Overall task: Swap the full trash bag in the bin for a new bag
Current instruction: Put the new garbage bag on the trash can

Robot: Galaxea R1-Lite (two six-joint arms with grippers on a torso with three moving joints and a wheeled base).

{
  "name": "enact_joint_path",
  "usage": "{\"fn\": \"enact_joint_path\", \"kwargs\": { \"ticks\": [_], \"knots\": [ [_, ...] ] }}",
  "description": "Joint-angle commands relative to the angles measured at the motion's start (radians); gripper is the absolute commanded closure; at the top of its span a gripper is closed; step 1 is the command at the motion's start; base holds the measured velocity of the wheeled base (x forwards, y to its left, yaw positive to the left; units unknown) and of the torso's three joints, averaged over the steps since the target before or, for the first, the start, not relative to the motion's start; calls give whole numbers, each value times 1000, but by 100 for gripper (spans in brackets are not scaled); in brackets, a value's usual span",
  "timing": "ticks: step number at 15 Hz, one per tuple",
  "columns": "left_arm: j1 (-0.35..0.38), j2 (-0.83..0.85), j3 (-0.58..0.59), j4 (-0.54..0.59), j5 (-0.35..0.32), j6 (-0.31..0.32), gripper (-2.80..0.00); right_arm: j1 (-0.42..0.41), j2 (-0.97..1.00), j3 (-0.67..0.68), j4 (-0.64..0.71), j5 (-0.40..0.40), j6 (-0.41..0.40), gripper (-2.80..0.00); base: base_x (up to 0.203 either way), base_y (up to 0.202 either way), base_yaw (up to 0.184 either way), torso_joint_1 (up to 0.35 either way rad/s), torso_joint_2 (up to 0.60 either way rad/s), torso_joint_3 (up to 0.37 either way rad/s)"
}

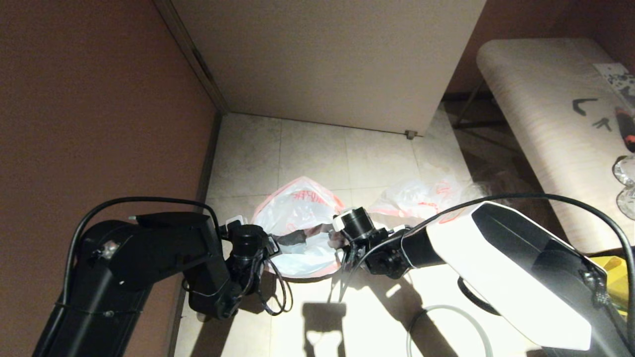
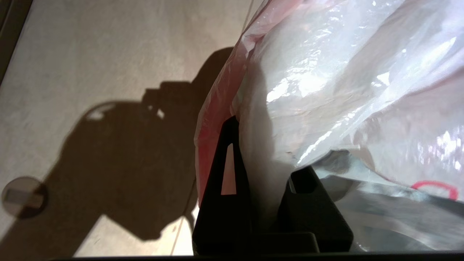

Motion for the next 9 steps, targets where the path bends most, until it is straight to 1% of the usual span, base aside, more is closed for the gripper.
{"fn": "enact_joint_path", "kwargs": {
  "ticks": [1, 4, 5, 7, 9],
  "knots": [
    [-8, -8, 3, 11, 1, -3, 0, -10, 69, -44, -4, 3, -13, 0, 0, 0, 0, 0, 0, 0],
    [-8, -10, 3, 15, 1, -3, 0, -13, 121, -106, -5, 0, -40, 0, 0, 0, 0, 0, 0, 0],
    [-9, -10, 4, 17, 1, -3, 0, -13, 119, -106, -6, -2, -40, -280, 0, 0, 0, 0, 0, 0],
    [-9, -10, 5, 17, 1, -3, 0, -11, 93, -93, -29, -4, -37, -280, 0, 0, 0, 0, 0, 0],
    [-10, -10, 5, 17, 1, -3, 0, -4, 24, -28, -40, -3, -30, -280, 0, 0, 0, 0, 0, 0]
  ]
}}
